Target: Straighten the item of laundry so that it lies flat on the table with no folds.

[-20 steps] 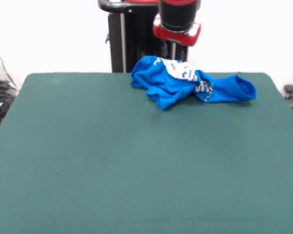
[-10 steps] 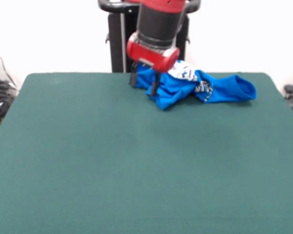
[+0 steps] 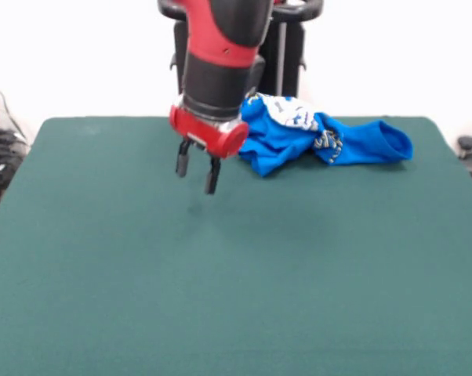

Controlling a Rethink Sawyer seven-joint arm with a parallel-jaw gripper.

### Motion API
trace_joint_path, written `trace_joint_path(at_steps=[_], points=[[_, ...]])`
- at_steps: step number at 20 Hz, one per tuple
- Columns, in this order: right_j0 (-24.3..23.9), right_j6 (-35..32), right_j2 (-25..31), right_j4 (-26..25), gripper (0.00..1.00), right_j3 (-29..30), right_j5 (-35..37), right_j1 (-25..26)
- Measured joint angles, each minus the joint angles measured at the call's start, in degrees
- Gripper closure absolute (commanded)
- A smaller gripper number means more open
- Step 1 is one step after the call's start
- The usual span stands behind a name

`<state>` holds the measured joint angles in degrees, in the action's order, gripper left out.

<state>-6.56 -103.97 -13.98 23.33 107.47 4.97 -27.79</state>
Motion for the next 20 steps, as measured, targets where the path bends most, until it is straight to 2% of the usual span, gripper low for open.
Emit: trace_joint_path(at_steps=[11, 20], points=[[-4.0, 0.0, 5.8, 0.7, 0.0, 0.0, 3.7, 1.3], [0.9, -0.2, 4.5, 0.8, 0.0, 0.0, 10.8, -0.4]])
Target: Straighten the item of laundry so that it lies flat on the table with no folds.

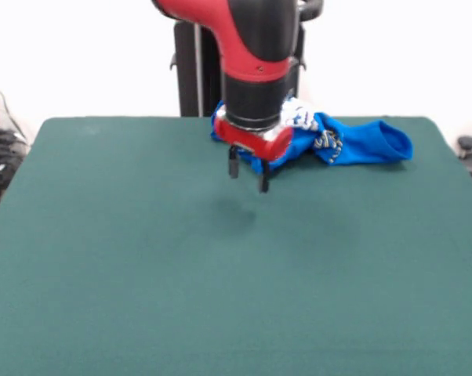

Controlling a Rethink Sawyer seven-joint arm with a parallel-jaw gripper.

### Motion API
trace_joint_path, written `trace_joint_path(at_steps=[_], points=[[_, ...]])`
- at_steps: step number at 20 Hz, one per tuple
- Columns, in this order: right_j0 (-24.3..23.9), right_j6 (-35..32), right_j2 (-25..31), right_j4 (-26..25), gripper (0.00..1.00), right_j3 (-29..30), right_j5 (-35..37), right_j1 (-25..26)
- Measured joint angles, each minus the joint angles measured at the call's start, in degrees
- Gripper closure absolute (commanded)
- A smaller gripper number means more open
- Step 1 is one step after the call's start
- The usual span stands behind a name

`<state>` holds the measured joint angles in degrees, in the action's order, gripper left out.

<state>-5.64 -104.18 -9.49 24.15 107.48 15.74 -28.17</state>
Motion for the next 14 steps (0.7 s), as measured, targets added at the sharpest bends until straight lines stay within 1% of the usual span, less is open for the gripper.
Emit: trace_joint_path(at_steps=[1, 7, 12, 14], points=[[1.0, -0.2, -0.1, 0.2, 0.0, 0.0, 1.5, -0.4], [2.8, -0.5, -0.2, 1.2, 0.0, 0.0, 5.9, -1.3], [2.1, -0.5, 0.2, 1.8, 0.0, 1.0, 5.3, -2.2], [0.3, -0.5, 1.0, 1.7, 0.0, 2.4, 3.3, -2.1]])
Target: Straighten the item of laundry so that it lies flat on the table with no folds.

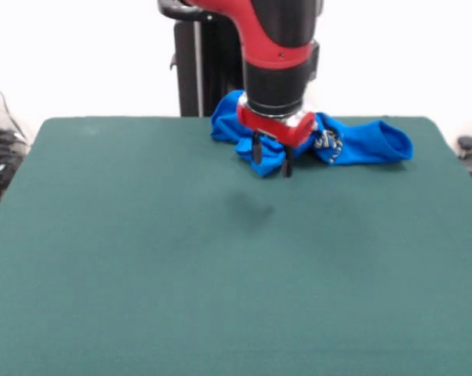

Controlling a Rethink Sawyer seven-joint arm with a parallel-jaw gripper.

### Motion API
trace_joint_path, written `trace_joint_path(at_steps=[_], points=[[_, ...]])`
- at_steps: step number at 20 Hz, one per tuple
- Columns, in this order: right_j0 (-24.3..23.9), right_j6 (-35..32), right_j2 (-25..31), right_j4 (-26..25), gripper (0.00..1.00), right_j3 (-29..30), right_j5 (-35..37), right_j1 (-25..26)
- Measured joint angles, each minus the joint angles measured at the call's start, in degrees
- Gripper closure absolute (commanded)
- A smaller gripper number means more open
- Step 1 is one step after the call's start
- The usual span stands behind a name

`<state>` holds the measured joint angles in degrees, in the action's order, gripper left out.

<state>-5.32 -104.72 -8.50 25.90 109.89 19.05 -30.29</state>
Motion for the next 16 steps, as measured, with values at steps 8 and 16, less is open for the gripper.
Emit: trace_joint_path(at_steps=[8, 16], points=[[-2.3, 0.0, 0.3, 0.0, 0.0, 3.8, -4.6, 0.7], [-2.0, 0.0, 0.4, 0.0, 0.0, 5.1, -4.6, 0.4]])
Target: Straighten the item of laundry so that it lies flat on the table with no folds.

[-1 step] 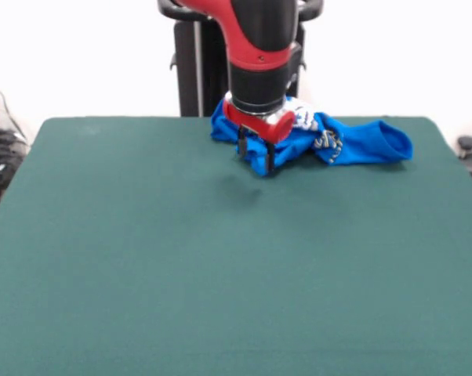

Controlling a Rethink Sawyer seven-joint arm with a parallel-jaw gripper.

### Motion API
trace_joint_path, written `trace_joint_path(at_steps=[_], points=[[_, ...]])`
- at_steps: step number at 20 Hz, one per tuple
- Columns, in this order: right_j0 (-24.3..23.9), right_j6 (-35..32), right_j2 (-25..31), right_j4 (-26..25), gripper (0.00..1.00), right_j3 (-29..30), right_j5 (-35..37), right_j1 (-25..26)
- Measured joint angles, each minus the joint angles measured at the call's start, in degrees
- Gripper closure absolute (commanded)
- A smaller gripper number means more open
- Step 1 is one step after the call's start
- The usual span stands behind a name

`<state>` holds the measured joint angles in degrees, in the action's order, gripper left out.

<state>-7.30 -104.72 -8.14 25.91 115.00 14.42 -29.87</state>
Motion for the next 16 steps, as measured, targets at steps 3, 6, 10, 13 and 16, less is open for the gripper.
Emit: trace_joint_path(at_steps=[3, 6, 10, 13, 16], points=[[0.3, 0.0, 0.0, 0.0, 0.0, 0.1, 0.2, -0.2], [1.1, 0.0, 0.0, 0.0, 0.0, 0.1, 0.5, -0.2], [1.4, 0.0, 0.1, 0.0, 0.0, 0.1, 0.4, 0.1], [0.8, 0.0, 0.6, 0.1, 0.0, 0.6, 0.4, 0.5], [0.8, 0.0, 0.7, 0.1, 0.0, 1.0, 0.4, 0.9]])
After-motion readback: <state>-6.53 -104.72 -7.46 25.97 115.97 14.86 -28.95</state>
